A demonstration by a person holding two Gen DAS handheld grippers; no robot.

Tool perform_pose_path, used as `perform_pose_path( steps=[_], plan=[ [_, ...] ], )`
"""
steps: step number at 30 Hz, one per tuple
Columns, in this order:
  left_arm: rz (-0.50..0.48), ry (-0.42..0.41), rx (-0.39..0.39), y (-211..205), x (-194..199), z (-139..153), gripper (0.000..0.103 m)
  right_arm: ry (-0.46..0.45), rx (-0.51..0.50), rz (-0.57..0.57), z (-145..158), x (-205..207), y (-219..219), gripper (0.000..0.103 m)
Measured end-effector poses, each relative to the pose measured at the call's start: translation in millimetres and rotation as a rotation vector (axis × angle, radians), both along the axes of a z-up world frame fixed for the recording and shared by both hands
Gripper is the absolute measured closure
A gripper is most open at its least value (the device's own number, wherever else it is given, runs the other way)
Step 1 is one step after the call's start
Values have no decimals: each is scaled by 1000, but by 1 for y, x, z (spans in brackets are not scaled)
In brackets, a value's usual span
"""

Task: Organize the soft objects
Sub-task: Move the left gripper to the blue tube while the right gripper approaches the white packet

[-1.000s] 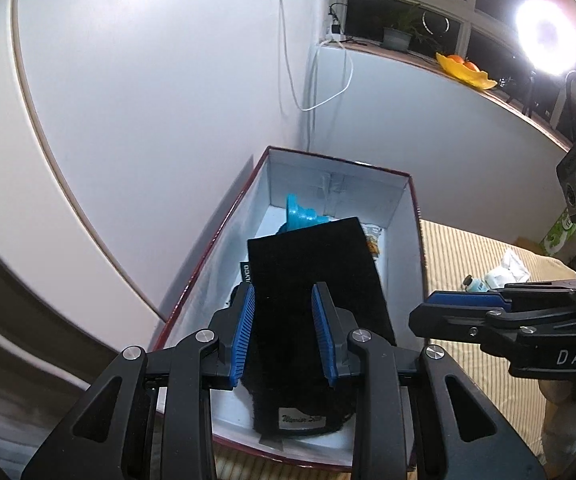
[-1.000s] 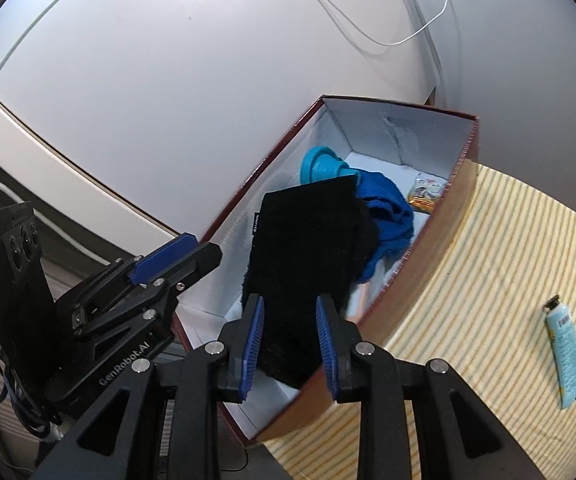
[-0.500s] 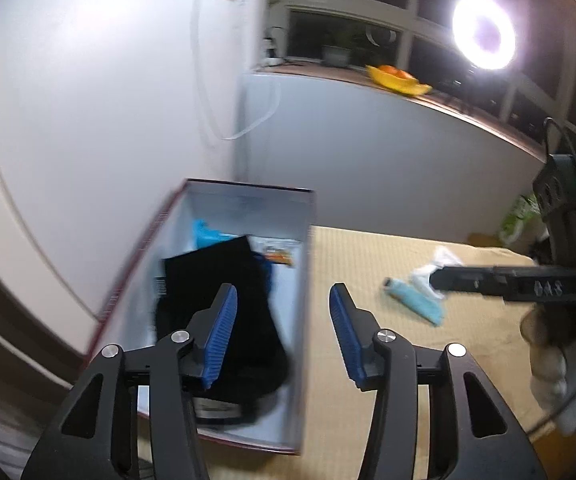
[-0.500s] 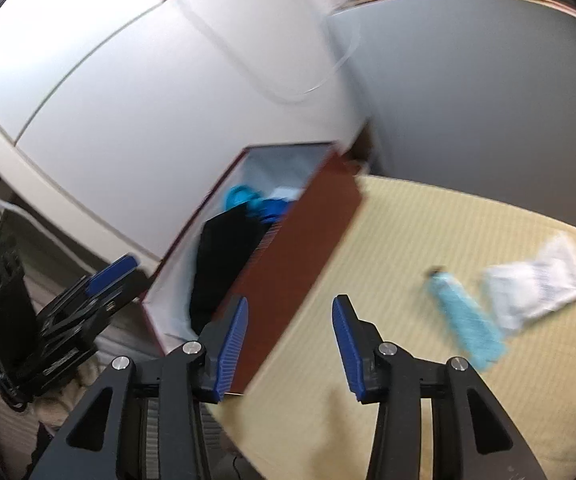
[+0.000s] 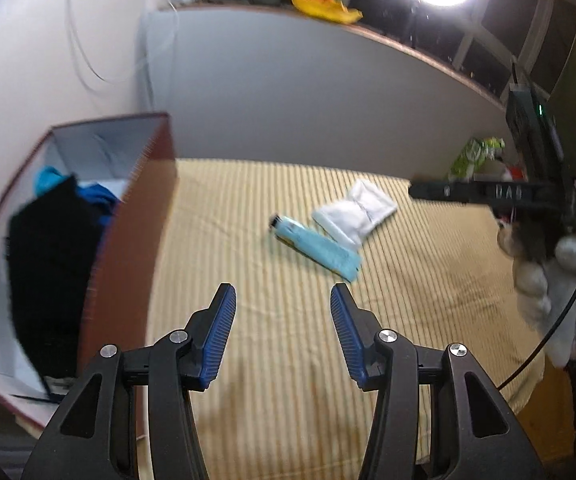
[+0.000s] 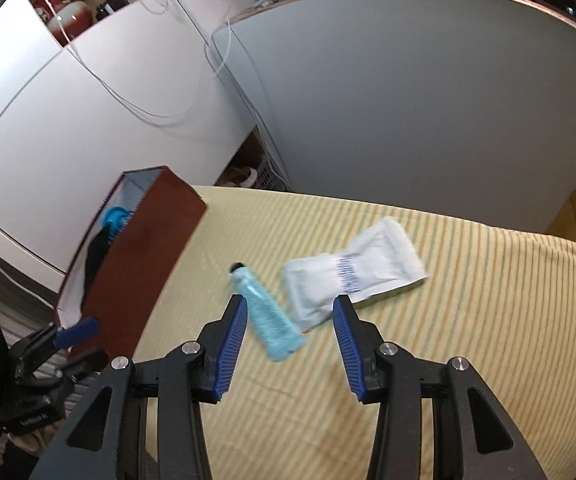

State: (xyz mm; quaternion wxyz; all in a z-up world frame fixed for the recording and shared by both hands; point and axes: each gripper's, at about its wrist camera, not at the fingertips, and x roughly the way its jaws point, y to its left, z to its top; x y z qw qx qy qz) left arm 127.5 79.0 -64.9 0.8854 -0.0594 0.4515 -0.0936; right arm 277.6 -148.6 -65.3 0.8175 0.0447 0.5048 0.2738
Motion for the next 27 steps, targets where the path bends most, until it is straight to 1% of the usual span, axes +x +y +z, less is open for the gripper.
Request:
perform_pose_path(
  steps=[4,7,11,16,23,27],
  plan=[
    [-11,43,6,-13,12,-12,55,13,-23,44,-7,19,0,62],
    [-11,69,10,-18,24,-18,55,21,-55,78,-13,38,9,62],
    [11,127,-19,-21,47,-32,55,40,-80,116,-29,64,26,62],
    [35,164,-47,-25,67,-45,55,67,-119,178,-53,94,48,62],
    [77,195,-81,-29,89,-59,55,100,-206,277,-81,116,68,62],
    [125,212,-110,-26,99,-64,55,115,-205,300,-81,122,65,62]
  ],
)
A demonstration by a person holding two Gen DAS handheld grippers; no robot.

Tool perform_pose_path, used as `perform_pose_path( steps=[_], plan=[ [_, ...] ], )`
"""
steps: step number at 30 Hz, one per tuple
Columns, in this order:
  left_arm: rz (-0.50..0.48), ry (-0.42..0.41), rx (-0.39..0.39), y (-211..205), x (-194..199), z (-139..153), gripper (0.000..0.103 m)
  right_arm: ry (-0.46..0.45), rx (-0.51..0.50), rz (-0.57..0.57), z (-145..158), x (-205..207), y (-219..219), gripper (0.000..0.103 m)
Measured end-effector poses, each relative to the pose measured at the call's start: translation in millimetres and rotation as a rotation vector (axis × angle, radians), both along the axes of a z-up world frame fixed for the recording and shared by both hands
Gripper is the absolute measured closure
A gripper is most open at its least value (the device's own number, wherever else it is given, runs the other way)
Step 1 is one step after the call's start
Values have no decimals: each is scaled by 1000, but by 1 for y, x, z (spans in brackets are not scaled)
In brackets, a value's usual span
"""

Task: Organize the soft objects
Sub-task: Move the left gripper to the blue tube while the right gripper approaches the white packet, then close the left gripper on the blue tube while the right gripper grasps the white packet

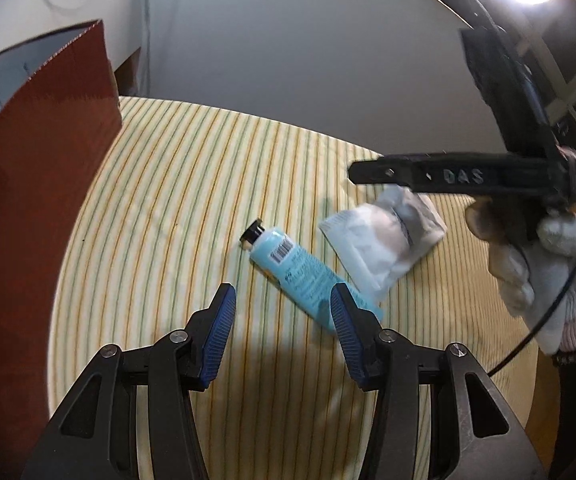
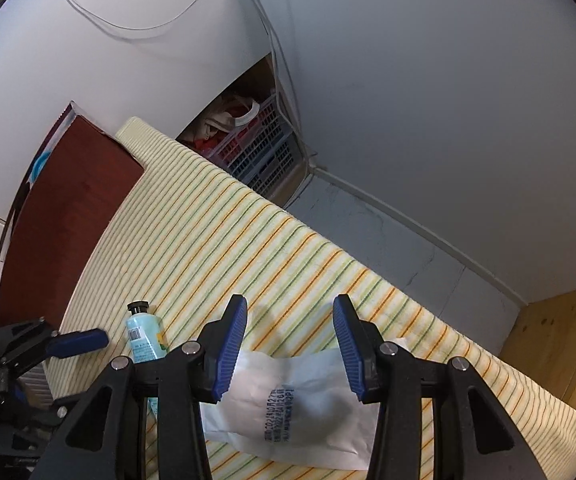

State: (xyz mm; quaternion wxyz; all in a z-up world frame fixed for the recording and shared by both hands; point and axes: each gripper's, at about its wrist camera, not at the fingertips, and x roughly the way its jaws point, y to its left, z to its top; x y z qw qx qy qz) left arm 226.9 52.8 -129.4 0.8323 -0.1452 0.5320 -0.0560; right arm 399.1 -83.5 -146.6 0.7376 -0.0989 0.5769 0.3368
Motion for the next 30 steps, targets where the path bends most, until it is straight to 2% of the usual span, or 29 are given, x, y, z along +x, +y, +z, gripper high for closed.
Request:
perform_pose_path(
  steps=[2,4,10,14,23,27,30],
  plan=[
    [11,8,-5,1,4,-2,54,13,-7,8,0,1,-2,62],
    [20,13,-4,-2,8,-4,48,21,-27,28,0,-2,-3,62],
    [62,17,13,-5,17,-9,48,45,-70,41,2,-12,-16,61],
    [105,16,11,-2,20,-13,48,73,-53,53,3,-22,-26,55],
    [108,5,33,-14,28,-14,47,111,-25,84,1,-53,-54,53],
    [103,0,56,-21,36,-16,47,81,-42,130,2,-73,-60,47],
    [103,-3,75,-28,39,-16,43,19,-78,143,3,-89,-58,47]
  ],
)
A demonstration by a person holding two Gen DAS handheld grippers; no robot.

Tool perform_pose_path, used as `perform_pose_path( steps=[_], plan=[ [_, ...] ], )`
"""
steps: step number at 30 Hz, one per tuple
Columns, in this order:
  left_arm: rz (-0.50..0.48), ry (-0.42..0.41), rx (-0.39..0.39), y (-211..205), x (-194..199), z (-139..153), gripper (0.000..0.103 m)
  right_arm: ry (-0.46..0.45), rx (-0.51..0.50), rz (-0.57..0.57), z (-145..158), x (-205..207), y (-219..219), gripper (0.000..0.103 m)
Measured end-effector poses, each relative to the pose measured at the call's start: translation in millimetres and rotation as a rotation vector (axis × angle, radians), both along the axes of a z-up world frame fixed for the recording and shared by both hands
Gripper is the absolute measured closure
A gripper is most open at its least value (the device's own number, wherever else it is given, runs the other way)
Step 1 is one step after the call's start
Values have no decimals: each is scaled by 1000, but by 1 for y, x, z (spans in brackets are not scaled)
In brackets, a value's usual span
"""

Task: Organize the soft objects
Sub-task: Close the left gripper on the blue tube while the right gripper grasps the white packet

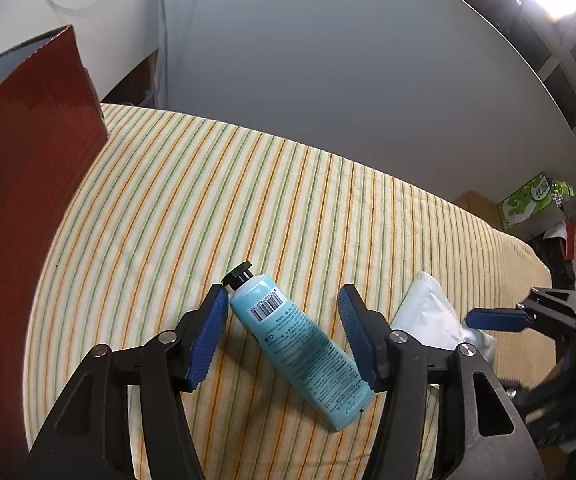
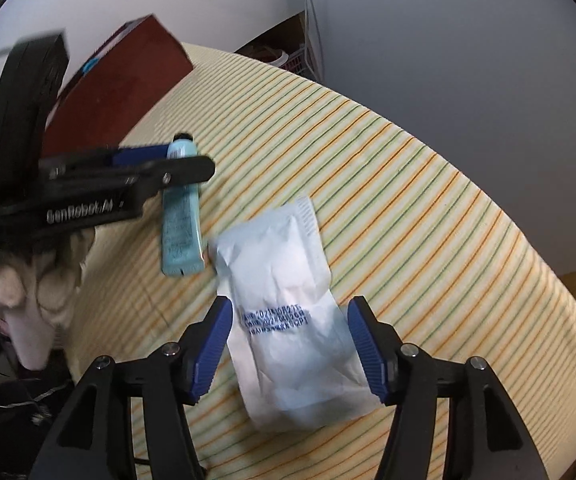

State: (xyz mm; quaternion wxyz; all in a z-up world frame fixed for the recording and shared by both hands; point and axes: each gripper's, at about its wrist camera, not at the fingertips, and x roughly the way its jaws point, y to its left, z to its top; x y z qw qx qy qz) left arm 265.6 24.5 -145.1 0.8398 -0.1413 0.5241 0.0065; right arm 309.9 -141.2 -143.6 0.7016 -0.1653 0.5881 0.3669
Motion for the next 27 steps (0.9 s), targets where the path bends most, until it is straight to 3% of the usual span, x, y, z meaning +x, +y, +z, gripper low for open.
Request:
perform_pose_path(
  steps=[8,11,17,22,27],
  plan=[
    [-39,-1,143,-19,-2,-4,43,-175,-118,48,-1,-24,11,45],
    [-40,-3,177,-22,-3,-4,49,-210,-132,60,-1,-30,15,45],
    [-39,-4,178,-18,-6,-3,55,-221,-138,81,1,-32,21,45],
    [-46,-5,179,-19,-7,-2,58,-157,-87,85,5,-28,24,40],
    [-54,-6,172,-17,-12,0,60,-202,-156,135,-3,-37,38,38]
  ],
)
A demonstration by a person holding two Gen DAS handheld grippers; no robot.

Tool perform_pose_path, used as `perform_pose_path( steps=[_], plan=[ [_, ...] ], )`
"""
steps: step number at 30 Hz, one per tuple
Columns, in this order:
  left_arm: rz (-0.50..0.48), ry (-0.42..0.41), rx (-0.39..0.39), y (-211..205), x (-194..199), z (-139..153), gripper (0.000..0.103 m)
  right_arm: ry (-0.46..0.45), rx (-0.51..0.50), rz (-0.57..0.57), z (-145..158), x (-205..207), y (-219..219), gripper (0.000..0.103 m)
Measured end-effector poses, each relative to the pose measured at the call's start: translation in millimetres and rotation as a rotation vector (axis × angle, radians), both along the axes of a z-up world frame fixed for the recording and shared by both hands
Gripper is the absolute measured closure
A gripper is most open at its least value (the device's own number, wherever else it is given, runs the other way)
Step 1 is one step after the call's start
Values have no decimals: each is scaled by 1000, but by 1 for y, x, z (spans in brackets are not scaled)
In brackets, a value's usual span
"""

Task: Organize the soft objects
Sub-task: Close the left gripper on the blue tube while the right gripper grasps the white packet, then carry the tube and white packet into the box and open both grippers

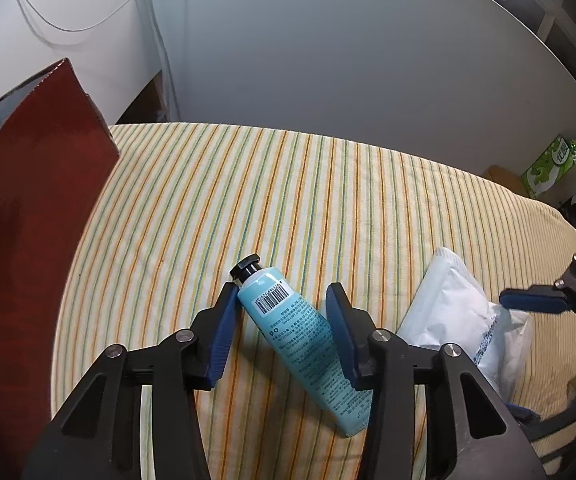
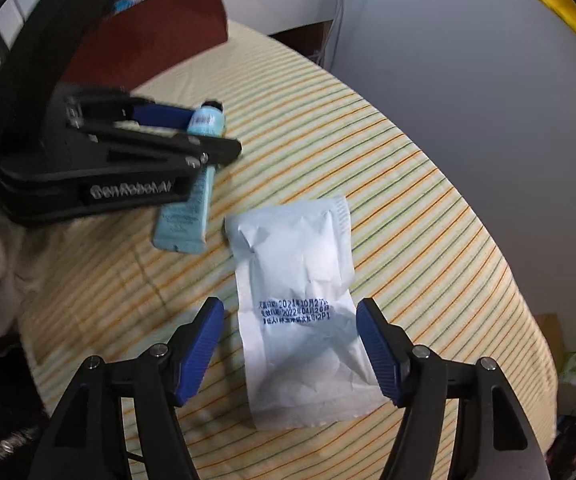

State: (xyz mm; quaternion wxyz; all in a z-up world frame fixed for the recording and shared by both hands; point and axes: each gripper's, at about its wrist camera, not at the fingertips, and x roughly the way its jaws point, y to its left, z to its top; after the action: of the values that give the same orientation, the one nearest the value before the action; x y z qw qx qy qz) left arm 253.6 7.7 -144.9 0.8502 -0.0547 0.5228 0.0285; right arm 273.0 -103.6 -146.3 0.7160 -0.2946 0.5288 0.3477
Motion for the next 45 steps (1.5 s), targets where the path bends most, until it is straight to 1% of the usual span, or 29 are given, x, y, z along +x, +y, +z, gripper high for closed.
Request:
perform_pose_path(
  steps=[1,2,3,6,7,9,10,12,14,16,18,19,23,24,27,31,34,38,45],
  plan=[
    [-4,0,1,-1,-1,0,60,-19,-22,0,-4,0,4,38],
    [-9,0,1,-1,-2,0,60,-28,-38,0,-6,1,5,36],
    [-27,1,5,-4,-3,0,60,-32,-38,-5,-6,3,5,35],
    [-41,6,0,-6,-6,1,59,-13,-26,-22,-7,8,5,35],
    [-43,7,-1,-6,-7,0,56,-5,-18,-28,-8,9,5,35],
    [-43,4,3,-8,-8,0,56,14,0,-46,-9,14,1,36],
    [-47,-1,9,-10,-9,-1,55,8,3,-52,-9,16,2,37],
    [-57,-14,32,-16,-13,-1,55,3,9,-64,-8,16,2,43],
    [-56,-17,26,-17,-14,0,58,0,10,-80,-4,14,-2,50],
    [-49,-21,1,-13,-16,1,66,-2,10,-95,-2,14,-3,55],
    [-46,-23,-38,-6,-17,1,70,-6,13,-110,-1,13,-4,64],
    [-46,-25,-59,-2,-18,2,73,-8,17,-119,0,13,-4,65],
    [-13,-26,-176,20,-24,1,78,-36,32,-149,3,5,-11,73],
    [-7,-25,-185,24,-25,1,78,-41,35,-156,5,4,-13,76],
    [-14,-29,-181,24,-34,1,78,-48,44,-180,8,3,-17,79],
    [-26,-27,-181,23,-35,-1,79,-48,64,-206,12,0,-27,81],
    [-39,-41,-184,20,-39,4,79,-43,95,-231,16,0,-33,82],
    [-68,-76,-183,15,-42,19,80,-49,128,-250,29,-5,-48,82],
    [-96,-133,-183,22,-53,41,80,-79,162,-270,47,-9,-53,82]
  ],
)
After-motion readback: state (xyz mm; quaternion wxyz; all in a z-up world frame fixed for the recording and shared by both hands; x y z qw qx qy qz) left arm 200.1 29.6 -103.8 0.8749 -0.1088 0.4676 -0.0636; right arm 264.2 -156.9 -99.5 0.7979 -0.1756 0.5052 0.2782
